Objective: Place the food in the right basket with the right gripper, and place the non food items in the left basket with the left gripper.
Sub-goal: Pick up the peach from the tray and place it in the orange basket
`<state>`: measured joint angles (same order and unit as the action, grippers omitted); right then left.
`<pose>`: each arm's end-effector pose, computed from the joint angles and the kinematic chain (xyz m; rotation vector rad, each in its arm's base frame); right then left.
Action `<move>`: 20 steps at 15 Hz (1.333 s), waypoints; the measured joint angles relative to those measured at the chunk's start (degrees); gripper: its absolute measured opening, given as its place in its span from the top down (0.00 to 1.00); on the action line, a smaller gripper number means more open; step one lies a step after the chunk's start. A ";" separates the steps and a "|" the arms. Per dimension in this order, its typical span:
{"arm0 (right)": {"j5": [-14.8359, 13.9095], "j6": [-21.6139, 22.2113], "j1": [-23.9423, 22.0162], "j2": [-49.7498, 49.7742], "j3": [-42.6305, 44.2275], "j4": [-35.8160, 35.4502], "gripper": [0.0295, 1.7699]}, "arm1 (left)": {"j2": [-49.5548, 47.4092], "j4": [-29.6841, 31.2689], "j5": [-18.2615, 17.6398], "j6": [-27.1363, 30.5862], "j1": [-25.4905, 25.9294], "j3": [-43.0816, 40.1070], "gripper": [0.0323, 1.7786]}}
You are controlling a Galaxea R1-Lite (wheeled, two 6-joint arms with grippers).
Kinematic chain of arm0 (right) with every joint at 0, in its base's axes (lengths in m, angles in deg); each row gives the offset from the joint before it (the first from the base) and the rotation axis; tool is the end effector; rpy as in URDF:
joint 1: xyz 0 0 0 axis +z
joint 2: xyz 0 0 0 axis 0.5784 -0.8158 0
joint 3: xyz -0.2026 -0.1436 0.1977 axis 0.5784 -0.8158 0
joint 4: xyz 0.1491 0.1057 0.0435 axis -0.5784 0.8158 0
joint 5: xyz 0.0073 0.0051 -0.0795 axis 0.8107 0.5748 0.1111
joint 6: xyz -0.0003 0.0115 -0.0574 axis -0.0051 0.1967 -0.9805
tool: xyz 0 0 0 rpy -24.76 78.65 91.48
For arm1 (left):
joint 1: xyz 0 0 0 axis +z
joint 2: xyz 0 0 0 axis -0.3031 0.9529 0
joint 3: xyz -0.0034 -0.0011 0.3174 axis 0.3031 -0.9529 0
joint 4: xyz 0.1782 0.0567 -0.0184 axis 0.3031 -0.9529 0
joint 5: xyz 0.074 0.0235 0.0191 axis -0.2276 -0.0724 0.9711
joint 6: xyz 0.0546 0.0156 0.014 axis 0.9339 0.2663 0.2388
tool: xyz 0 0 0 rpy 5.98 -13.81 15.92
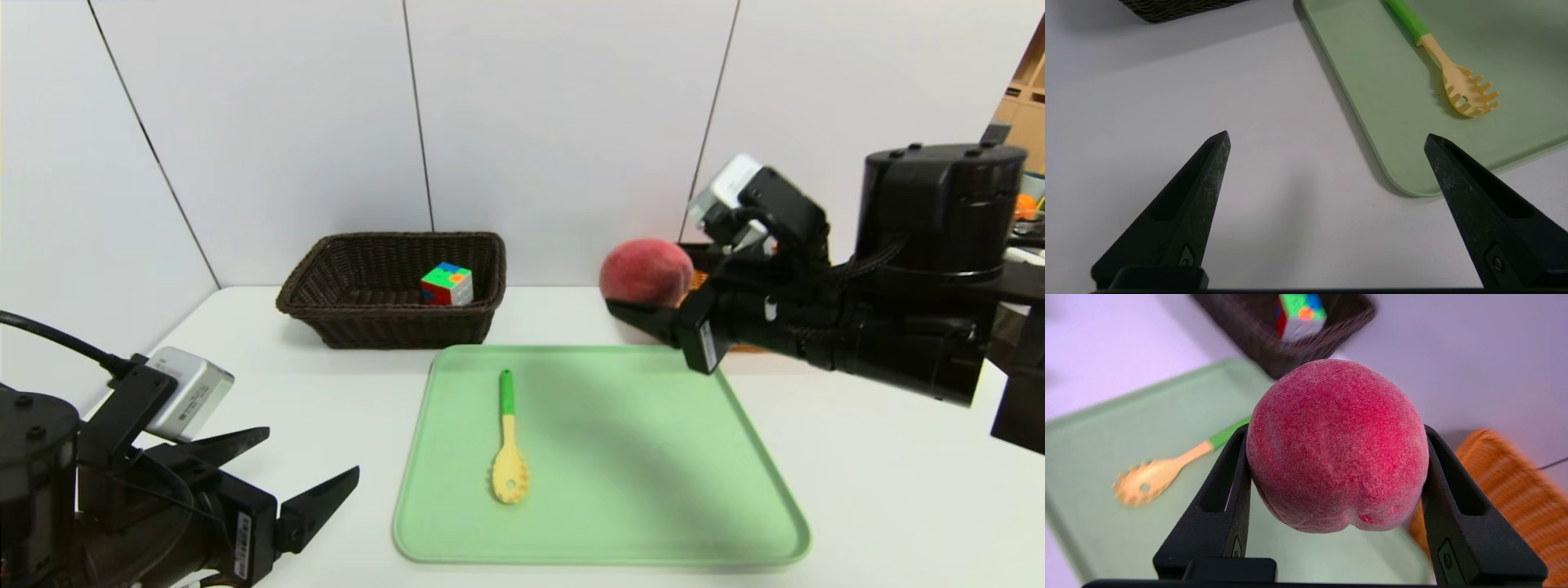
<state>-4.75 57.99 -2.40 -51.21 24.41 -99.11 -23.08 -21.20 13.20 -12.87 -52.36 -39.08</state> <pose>0.2634 0.1763 0.2467 -0.4245 0.0647 0.6846 0.1488 -0.0889 0.1669 0.0371 0.4021 -0.3738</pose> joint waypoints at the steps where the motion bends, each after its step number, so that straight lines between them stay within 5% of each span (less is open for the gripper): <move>1: -1.35 -0.20 -1.07 0.76 1.63 -0.13 0.37 | 0.00 0.00 0.00 -0.02 0.00 -0.02 0.05; 11: -8.09 -1.10 -13.40 -5.25 12.35 -7.35 0.37 | 0.72 0.06 -0.02 -0.02 0.00 0.17 0.05; 20: -8.75 -0.90 -23.99 -19.76 20.32 -8.42 0.37 | 0.80 0.06 0.00 -0.02 0.00 -0.07 0.05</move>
<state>-13.50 57.09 -26.39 -70.97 44.73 -107.53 -22.28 -21.14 13.20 -12.89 -52.36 -39.15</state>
